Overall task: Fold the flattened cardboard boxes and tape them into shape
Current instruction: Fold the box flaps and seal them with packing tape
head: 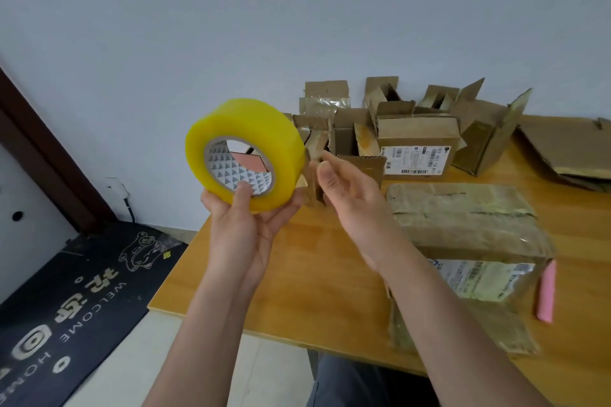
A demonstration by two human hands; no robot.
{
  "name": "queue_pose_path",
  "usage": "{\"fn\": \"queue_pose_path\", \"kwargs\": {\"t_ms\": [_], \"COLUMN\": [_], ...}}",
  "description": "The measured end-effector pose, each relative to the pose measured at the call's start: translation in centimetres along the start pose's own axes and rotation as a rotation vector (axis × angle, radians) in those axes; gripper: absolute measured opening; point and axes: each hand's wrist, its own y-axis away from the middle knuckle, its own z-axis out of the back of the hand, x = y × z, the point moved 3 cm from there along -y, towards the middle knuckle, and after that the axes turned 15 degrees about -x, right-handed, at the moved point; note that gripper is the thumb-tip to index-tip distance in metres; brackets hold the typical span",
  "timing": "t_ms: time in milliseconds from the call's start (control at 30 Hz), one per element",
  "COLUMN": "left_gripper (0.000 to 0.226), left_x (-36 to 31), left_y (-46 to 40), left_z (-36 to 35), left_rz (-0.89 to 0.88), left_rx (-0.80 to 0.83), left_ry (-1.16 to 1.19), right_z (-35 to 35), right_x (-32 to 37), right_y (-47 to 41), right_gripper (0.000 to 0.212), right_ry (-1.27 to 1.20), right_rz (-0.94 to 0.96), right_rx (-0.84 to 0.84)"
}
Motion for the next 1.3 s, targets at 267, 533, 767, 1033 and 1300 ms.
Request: {"fn": "queue_pose_path", "kwargs": {"t_ms": [267, 533, 767, 1033, 1300], "left_gripper": [0.029, 0.036, 0.03, 0.04, 0.046], "left_x": [-0.8, 0.0, 3.5, 6.7, 7.3], "left_y": [3.7, 7.0, 9.4, 8.7, 6.9], "left_z": [-2.8, -8.1, -11.8, -12.2, -9.9], "left_rz": [0.017, 0.046, 0.089, -0.292, -0.368], "left_rx": [0.087, 0.228, 0.285, 0.143, 0.064], "left_ry": [0.048, 0.087, -0.005, -0.306, -0.351], "right_z": [3.0, 9.2, 15.9, 22.6, 24.6], "right_x": [1.9, 4.3, 4.4, 2.9, 0.7], "right_y": [2.3, 3.3, 3.2, 2.8, 2.5], "right_gripper": [0.05, 0.037, 0.021, 0.019, 0.026], "right_ry": [0.031, -0.124, -0.175, 0.06, 0.167], "right_rz": [-0.237, -0.292, -0.192, -0.182, -0.164], "right_rx": [-0.075, -0.163, -0.354, -0.606, -0.628]}}
